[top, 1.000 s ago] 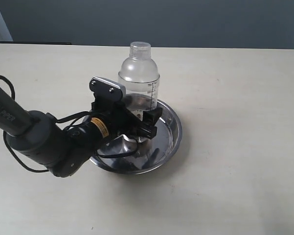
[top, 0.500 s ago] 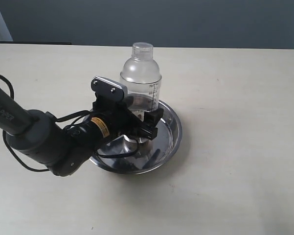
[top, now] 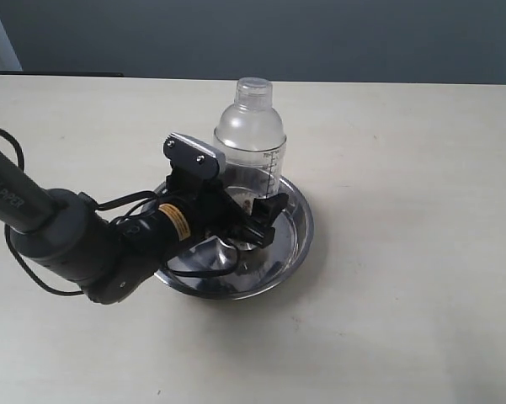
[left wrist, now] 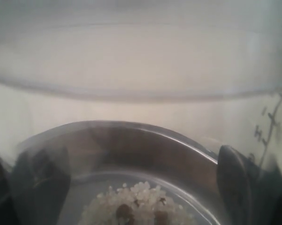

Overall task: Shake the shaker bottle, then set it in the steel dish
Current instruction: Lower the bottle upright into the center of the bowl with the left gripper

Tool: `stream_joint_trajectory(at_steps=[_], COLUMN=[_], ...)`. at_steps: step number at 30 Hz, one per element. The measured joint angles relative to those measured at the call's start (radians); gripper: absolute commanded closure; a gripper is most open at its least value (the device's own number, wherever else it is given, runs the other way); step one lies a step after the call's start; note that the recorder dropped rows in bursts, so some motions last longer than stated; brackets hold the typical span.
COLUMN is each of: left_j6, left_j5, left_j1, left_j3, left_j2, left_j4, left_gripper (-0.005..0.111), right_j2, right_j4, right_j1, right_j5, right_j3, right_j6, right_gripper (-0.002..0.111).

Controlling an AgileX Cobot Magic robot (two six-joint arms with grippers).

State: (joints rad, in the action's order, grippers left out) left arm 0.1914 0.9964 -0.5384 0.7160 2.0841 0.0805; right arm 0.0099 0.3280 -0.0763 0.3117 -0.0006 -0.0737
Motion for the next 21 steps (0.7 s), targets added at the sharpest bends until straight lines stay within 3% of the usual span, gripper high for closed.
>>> stream_joint_trajectory(at_steps=[3,11,21], left_j6=[0.002,0.002,0.002], left_j5=[0.004,0.004,0.006], left_j1=[0.0,0.0,0.0], left_j3=[-0.002,-0.002,-0.002], left_j2=[0.0,0.0,0.0], left_j4=[0.006,0.008,0.039], left_gripper=[0.104,0.072,0.044], right_j2=[0.0,0.0,0.0], right_j4=[0.0,0.0,0.016], right_j1=[0.0,0.0,0.0], right_j5=[0.0,0.0,0.0], right_j3=[0.0,0.0,0.0], right_j6=[0.0,0.0,0.0], right_gripper=[0.109,0.109,0.109])
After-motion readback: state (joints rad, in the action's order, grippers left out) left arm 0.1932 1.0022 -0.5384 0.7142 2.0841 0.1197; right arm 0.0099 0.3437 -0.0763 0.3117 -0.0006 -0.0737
